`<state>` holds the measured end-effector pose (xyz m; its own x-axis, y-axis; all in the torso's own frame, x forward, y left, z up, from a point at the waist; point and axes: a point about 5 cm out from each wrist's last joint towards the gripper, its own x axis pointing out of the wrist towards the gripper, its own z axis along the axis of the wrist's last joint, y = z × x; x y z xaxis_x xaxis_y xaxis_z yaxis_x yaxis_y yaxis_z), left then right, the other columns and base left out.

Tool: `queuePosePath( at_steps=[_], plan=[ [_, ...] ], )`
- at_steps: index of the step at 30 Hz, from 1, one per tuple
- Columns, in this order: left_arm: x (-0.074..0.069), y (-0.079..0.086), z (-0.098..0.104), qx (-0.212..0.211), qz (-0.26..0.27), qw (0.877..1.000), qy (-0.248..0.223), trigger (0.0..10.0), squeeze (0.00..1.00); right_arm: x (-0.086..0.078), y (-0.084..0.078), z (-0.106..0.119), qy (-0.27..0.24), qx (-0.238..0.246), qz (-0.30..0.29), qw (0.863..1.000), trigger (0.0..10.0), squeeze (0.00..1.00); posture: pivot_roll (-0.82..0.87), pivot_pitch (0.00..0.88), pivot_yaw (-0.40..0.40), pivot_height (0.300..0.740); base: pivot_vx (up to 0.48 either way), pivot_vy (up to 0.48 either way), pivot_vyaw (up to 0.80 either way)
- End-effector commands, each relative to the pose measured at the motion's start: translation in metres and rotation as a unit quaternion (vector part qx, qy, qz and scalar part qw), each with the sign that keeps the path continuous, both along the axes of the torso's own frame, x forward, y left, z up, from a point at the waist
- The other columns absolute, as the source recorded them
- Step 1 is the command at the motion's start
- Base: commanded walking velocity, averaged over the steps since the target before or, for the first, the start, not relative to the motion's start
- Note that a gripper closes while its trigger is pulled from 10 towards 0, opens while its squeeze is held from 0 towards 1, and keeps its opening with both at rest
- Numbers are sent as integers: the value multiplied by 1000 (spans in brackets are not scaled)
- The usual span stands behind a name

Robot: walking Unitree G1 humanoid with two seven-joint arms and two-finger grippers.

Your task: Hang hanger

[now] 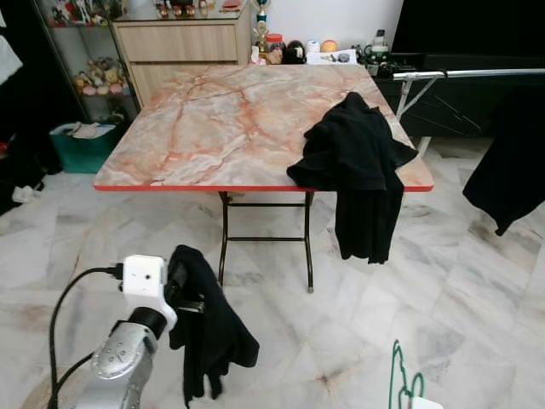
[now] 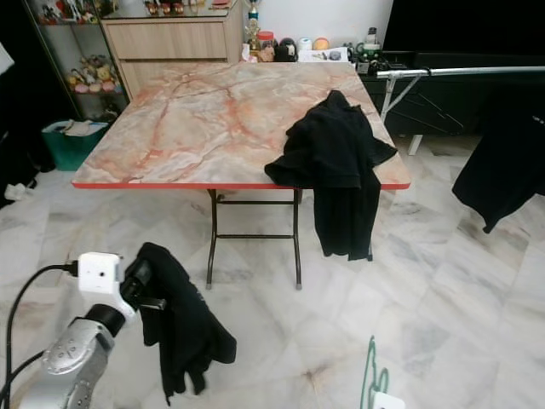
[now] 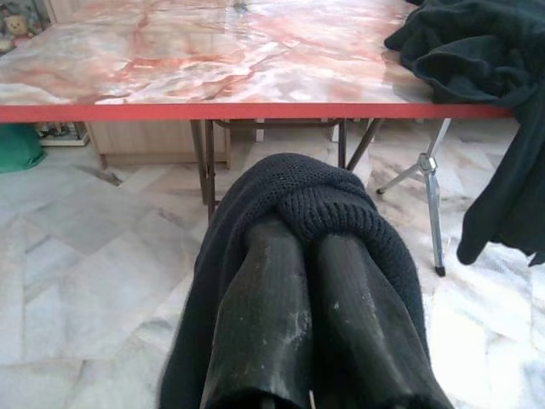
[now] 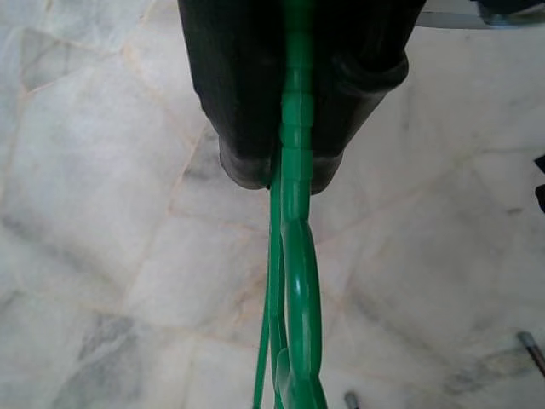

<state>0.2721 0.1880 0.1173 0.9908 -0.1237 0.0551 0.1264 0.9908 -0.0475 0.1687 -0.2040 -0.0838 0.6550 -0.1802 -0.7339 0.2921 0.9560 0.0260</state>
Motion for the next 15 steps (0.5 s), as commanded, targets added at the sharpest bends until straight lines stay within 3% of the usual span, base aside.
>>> queuePosePath(
  at_steps=[1, 15],
  plan=[
    [2, -3, 12, -9, -9, 1000, -24, 10000, 0, -3, -1, -1, 5, 3, -6, 1000, 10000, 0, 27, 40, 61, 721, 0, 0, 0],
    [-1, -4, 13, -10, -19, 999, -24, 10000, 0, -3, 1, -2, 6, 2, -2, 1000, 10000, 0, 24, 46, 62, 721, 265, 0, 0]
  ],
)
